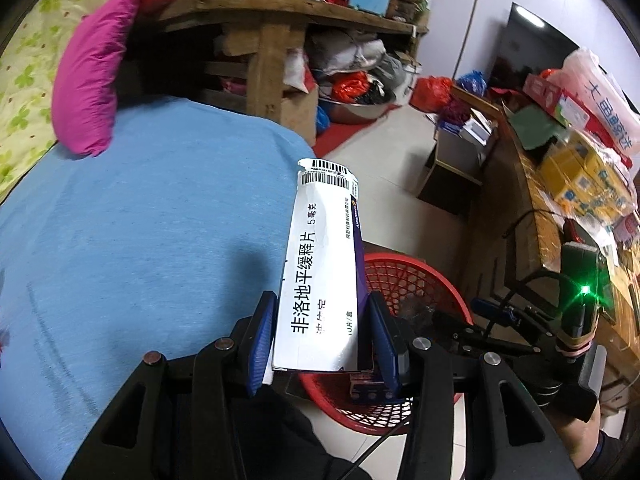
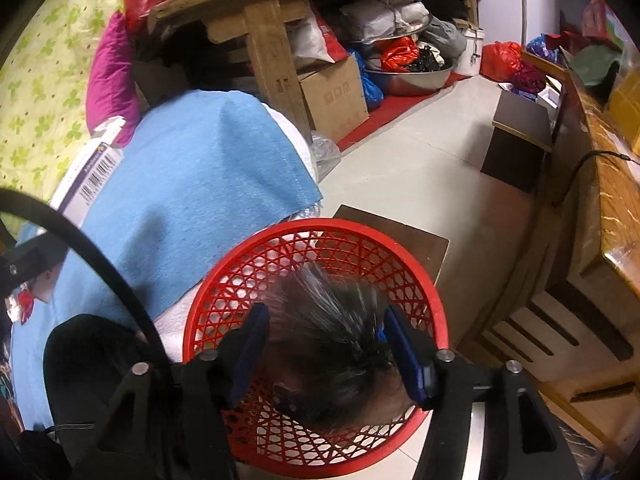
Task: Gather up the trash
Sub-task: 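Open left tool over basket dropping white box while right tool drops black bag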
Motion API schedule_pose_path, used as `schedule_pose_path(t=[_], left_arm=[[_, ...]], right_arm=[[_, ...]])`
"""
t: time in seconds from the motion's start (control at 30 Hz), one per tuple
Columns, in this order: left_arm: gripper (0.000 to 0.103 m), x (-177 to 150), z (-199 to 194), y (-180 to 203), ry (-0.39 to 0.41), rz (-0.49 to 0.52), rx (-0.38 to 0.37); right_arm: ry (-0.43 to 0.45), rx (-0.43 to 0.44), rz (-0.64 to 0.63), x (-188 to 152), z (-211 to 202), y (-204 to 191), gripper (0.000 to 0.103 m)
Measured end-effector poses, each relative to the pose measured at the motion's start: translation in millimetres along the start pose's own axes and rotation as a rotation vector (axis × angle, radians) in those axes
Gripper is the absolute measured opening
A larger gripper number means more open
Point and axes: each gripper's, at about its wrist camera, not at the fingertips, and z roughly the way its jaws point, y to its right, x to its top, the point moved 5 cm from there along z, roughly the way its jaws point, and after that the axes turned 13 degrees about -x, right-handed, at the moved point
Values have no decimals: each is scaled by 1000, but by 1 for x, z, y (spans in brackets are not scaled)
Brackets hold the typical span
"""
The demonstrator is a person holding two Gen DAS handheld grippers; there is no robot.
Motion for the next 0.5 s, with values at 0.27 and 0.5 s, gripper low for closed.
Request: schedule_pose_path(t=[0.27, 0.5], left_arm=[[48, 0, 24, 11, -62, 18, -30], [66, -7, 49, 25, -158, 41, -68]], right_arm=[[86, -18, 62, 17, -17, 22, 67], [121, -26, 69, 30, -25, 26, 68]])
